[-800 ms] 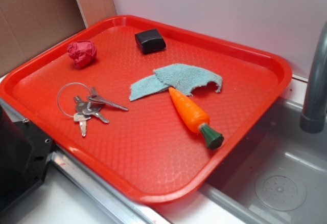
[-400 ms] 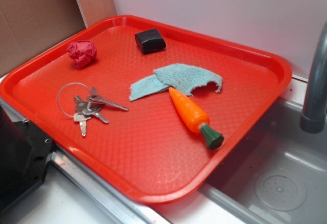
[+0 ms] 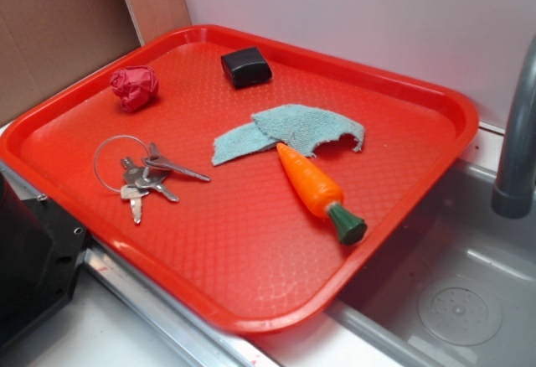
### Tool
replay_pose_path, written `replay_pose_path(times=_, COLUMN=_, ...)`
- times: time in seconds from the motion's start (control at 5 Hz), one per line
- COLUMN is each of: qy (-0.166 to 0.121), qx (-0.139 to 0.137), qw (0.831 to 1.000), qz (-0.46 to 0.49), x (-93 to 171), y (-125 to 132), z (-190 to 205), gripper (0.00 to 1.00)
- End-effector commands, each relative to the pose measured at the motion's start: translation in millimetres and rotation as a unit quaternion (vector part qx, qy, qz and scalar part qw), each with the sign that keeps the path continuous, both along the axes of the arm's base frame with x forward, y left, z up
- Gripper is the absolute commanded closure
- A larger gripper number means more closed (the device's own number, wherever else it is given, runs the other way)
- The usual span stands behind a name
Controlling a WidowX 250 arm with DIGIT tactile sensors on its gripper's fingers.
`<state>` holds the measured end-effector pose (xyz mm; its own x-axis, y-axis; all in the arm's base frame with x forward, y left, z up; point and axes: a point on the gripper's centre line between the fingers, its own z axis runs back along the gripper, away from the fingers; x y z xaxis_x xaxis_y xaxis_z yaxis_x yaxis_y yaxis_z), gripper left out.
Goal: Grab the carrot.
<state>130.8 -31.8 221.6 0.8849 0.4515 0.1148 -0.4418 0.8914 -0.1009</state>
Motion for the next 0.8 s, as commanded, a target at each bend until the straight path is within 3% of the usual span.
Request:
replay_pose_path(times=0.0, qy=-0.011, qx=-0.064, qw=0.971, qz=0.228, x=35, y=-40, z=-30, gripper=0.0)
replay_pose_path(times=0.2, qy=-0.001, qx=-0.088, qw=0.96, qz=0.267, x=52, y=-61, z=-50, gripper=0.0)
replay_pose_path(times=0.6, qy=0.023, qx=-0.069, qw=0.942, qz=0.326, x=76, y=-89, z=-111, gripper=0.0)
